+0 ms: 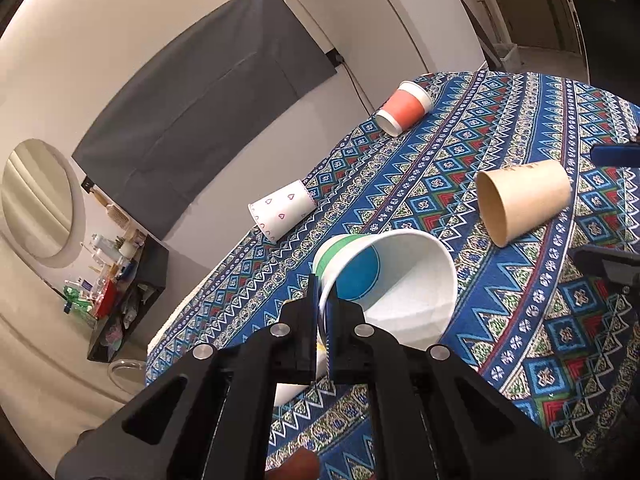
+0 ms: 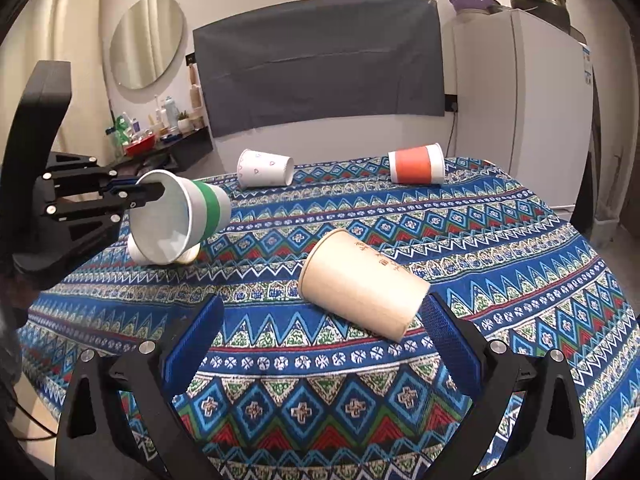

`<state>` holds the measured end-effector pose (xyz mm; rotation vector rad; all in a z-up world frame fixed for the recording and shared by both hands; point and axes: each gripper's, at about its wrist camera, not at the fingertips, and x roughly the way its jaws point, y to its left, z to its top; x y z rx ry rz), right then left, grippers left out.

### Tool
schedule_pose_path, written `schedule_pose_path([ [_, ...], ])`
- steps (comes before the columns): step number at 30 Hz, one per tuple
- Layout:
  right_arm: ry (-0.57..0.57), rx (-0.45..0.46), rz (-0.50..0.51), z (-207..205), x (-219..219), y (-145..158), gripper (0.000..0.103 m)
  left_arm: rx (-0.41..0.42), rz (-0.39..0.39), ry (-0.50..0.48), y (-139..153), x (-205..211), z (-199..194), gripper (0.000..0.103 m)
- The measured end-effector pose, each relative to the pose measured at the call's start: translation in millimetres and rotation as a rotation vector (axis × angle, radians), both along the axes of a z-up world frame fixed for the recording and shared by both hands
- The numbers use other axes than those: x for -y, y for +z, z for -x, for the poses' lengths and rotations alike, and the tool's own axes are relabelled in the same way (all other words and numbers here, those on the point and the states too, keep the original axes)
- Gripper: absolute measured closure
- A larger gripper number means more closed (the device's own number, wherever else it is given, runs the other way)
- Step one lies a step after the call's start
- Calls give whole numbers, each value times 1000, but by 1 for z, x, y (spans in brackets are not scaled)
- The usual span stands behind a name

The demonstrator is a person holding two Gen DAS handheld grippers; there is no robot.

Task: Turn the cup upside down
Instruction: 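Lift the green-banded cup with the left tool and swing it upward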

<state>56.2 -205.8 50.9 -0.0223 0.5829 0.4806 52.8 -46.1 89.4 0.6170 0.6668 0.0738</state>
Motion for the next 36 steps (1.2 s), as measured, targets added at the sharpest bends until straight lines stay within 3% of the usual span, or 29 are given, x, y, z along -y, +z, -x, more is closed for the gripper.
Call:
schedule_pose_path([
  [13,27,18,3,50,8,-2,8,16,-3,-9,-16,18,71,99],
  [27,13,23,52,83,16,-11,8,11,34,-28,-45,26,106,97],
  [30,12,28,57,87,16,-11,8,11,51,-29,-49,26,111,88],
  [34,15,33,65,89,15,-10,8,-1,82,-32,-56,26,118,54],
  [36,19,32,70,89,15,-11,8,-4,81,-37,-59,26,122,46],
])
